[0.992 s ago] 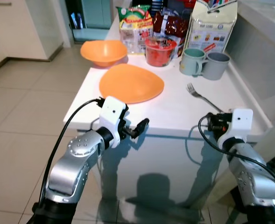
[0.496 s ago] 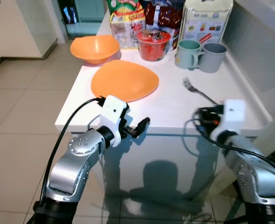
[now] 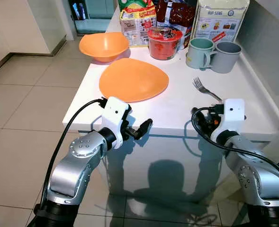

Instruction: Setting the table

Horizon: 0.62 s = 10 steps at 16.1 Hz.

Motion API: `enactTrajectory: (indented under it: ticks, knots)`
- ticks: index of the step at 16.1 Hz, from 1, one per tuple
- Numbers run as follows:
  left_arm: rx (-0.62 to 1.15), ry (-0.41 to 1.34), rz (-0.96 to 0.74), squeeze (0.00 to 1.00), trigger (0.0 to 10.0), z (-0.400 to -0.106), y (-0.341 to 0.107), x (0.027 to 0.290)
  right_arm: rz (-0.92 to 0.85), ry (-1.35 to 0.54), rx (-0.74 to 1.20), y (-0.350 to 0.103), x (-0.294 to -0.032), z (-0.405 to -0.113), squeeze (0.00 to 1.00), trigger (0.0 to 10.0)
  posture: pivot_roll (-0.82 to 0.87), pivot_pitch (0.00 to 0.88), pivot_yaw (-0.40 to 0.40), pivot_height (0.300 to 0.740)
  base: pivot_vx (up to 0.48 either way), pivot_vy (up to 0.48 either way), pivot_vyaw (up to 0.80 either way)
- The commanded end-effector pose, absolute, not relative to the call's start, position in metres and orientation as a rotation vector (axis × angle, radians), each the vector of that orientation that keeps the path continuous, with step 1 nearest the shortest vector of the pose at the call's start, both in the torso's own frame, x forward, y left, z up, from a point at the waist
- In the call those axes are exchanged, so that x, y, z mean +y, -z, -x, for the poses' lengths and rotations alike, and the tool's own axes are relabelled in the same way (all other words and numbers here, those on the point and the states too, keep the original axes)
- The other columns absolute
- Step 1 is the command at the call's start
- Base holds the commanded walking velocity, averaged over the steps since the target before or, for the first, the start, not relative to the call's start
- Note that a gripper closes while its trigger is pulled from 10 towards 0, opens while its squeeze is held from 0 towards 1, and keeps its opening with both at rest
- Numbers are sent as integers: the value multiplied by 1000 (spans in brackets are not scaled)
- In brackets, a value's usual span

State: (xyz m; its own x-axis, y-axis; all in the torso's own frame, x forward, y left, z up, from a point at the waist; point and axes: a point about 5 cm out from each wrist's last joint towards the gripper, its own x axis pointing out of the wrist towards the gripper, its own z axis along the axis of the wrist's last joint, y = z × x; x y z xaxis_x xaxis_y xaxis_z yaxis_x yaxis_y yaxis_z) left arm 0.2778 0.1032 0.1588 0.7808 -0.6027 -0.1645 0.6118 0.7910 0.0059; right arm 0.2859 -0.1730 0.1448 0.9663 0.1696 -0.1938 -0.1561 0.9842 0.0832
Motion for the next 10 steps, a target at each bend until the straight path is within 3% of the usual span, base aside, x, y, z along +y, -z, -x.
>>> enactTrajectory:
  ticks: [1,8,9,10]
  knots:
    - [151,657,-68,0,10000,-279,-161,102,-79,-185,250,-137,-169,-284,1000,10000,34,49,31,740,0,0,0]
    - [151,657,-67,0,10000,-279,-161,102,-64,-194,240,-143,-169,-284,1000,10000,34,48,31,740,0,0,0]
    - [128,662,-67,0,10000,-284,-161,96,57,-73,96,-157,-185,-289,0,10000,15,0,17,740,0,0,0]
    - [117,666,-70,0,10000,-287,-162,93,87,-21,-18,-180,-190,-292,0,10000,13,0,20,740,0,0,0]
